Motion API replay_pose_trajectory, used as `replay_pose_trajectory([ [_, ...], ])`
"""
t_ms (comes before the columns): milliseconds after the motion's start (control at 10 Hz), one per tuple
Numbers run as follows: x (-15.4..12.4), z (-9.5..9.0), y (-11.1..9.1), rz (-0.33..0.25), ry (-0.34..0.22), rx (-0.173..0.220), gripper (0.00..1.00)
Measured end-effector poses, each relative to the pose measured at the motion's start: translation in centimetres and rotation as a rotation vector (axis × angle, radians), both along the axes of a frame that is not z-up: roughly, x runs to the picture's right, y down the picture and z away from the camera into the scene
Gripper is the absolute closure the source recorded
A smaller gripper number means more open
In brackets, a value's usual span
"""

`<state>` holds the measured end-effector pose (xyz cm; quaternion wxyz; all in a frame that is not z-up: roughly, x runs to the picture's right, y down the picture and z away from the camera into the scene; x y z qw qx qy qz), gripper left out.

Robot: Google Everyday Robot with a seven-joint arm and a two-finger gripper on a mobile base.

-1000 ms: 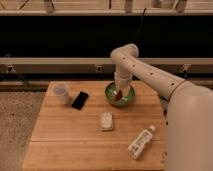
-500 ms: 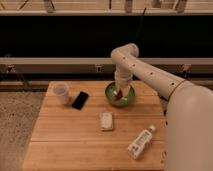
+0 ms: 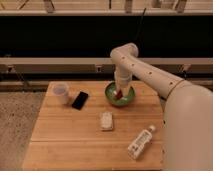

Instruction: Place the pepper in the ceramic bowl

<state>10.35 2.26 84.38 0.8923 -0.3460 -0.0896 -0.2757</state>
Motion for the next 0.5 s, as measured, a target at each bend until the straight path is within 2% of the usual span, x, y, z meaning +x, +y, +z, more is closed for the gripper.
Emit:
replay_pose_trajectory([
  [500,0.3,2.4,-1.1,-0.005,-0.014,0.002,0.41],
])
